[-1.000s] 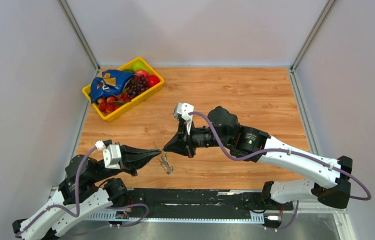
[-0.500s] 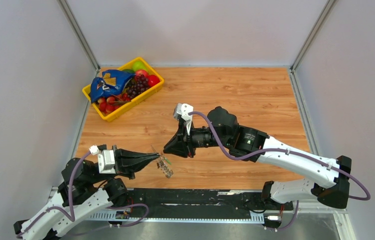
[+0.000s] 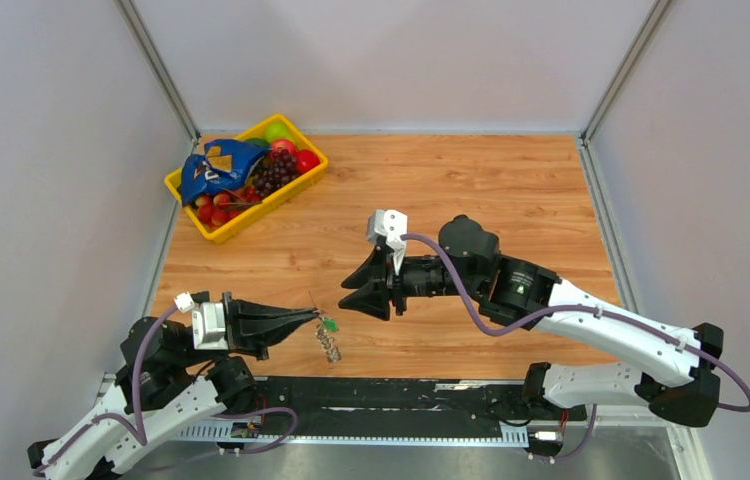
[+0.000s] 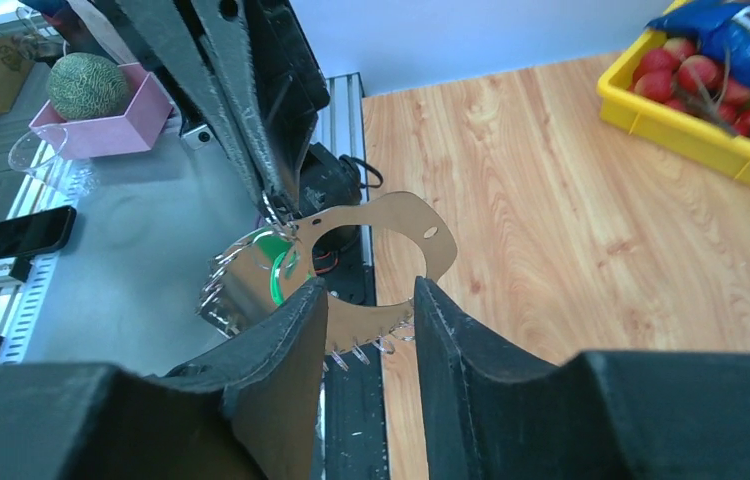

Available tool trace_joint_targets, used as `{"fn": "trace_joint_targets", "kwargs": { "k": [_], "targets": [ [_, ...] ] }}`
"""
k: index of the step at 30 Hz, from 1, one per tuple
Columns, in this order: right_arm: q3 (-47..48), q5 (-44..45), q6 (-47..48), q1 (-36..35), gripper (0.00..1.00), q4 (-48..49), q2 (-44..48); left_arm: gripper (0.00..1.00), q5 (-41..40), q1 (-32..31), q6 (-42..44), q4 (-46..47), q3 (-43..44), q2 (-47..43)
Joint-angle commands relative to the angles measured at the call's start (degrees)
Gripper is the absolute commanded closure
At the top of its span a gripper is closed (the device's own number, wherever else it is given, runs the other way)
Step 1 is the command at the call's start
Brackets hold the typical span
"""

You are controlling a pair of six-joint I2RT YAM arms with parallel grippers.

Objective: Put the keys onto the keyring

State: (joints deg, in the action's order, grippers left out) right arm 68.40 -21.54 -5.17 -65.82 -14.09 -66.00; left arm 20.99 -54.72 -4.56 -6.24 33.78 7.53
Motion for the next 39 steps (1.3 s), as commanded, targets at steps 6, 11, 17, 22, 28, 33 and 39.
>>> {"fn": "trace_joint_targets", "kwargs": {
  "k": [6,11,17,22,28,33,39],
  "targets": [
    [1.8,-0.6,15.1,-2.4,0.55,-1.9,4.0,1.0,2.3,-0.1,-3.8,9.3,-0.7,-0.4],
    [2.6,0.2,23.0,-5.5,0.54,-3.4,3.4,1.0,4.4,-0.2,-7.2,14.7,-2.1,0.4],
    [3.5,2.5,28.6,-8.8,0.53,-3.2,4.8,1.0,7.0,-0.1,-10.3,19.7,-3.8,1.3],
    [5.2,1.8,28.2,-8.9,0.62,-3.3,4.6,1.0,9.7,-0.1,-12.0,22.3,-5.1,2.0],
    [6.9,0.4,26.3,-8.9,0.66,-3.5,4.2,1.0,12.4,-0.2,-13.8,25.2,-5.9,3.5],
    [7.9,-2.1,24.9,-8.9,0.66,-4.7,4.0,1.0,12.4,-0.2,-13.9,25.7,-6.4,3.5],
    [9.5,-3.8,22.8,-9.0,0.66,-7.4,2.5,1.0,11.9,-0.2,-13.7,25.6,-6.5,3.1]
  ]
}}
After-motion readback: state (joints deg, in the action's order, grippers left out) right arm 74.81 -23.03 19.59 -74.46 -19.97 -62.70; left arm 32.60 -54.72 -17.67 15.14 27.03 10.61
